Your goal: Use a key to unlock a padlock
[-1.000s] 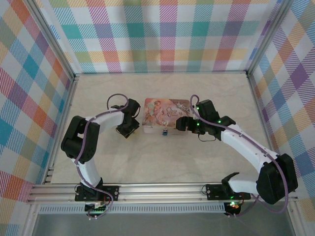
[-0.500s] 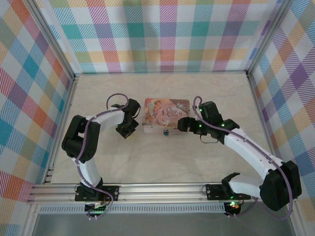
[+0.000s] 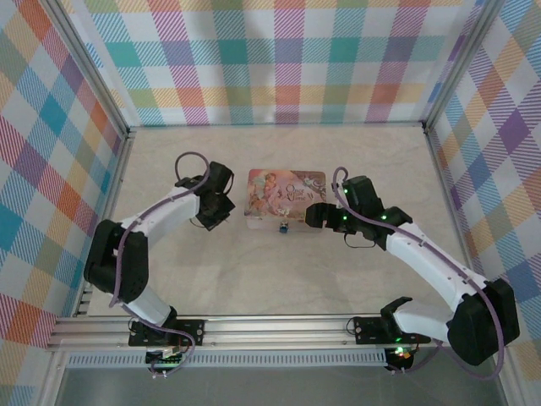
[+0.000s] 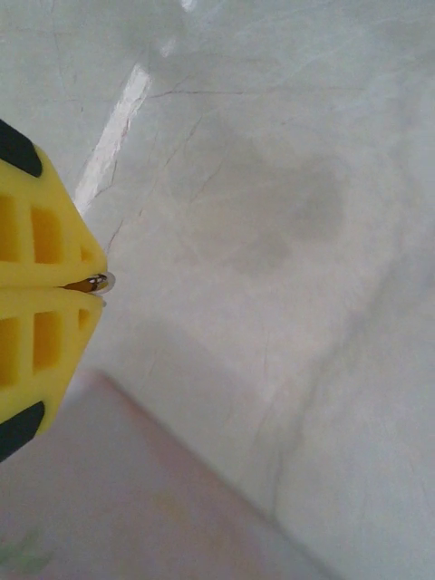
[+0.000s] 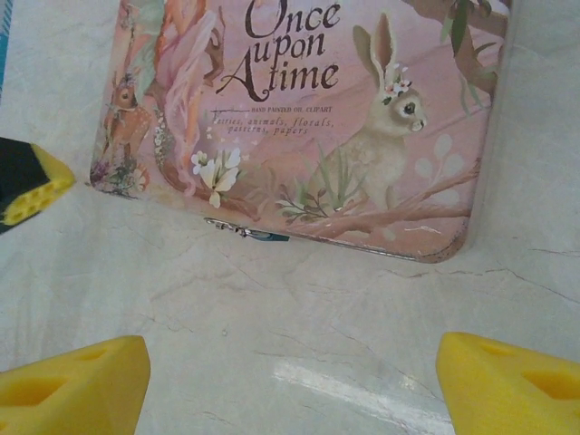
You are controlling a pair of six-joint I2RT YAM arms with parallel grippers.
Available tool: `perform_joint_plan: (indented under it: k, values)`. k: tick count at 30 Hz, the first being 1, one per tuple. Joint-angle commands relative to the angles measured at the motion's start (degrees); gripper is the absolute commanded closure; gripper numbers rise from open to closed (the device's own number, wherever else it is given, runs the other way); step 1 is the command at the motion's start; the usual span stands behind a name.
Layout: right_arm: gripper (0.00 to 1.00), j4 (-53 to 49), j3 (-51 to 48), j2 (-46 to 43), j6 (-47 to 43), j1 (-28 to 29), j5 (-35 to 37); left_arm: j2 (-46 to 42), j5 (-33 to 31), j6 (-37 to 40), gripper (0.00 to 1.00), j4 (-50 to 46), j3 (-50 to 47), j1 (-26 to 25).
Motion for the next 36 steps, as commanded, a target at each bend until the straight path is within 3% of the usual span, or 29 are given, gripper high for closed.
perform_joint_plan:
  k: [1,7,14,16,19,27,36]
  values:
    - [0.17,2.0,-0.63,-1.82,-0.2,0.36,-0.9,-3.09,1.67,4.66,1.0,-1.87,2.82,0.52]
    - [0.17,5.03,-0.2,-4.28,-1.13,0.19,-4.1,-4.98,9.59,9.66,1.0,0.55,8.55,-0.22]
    - [0.2,8.34,2.52,-4.82,-1.28,-2.49,-12.21,-4.47,27.62,15.33,1.0,8.91,14.8,-3.08]
    - [0.3,10.45,2.82,-5.03,-0.8,-4.74,-16.15,-4.14,32.05,16.72,1.0,10.6,16.41,-4.22]
    - [0.37,15.52,2.17,-5.35,1.7,-8.34,-21.91,-3.59,37.92,18.14,1.0,12.28,18.35,-5.6]
    - [0.56,28.79,1.46,-4.93,5.64,-12.85,-34.44,-1.04,48.71,23.32,1.0,10.44,23.73,-9.22]
    - [0.57,34.06,1.96,-4.69,6.98,-13.18,-41.28,0.82,54.08,28.23,1.0,6.95,26.51,-11.41]
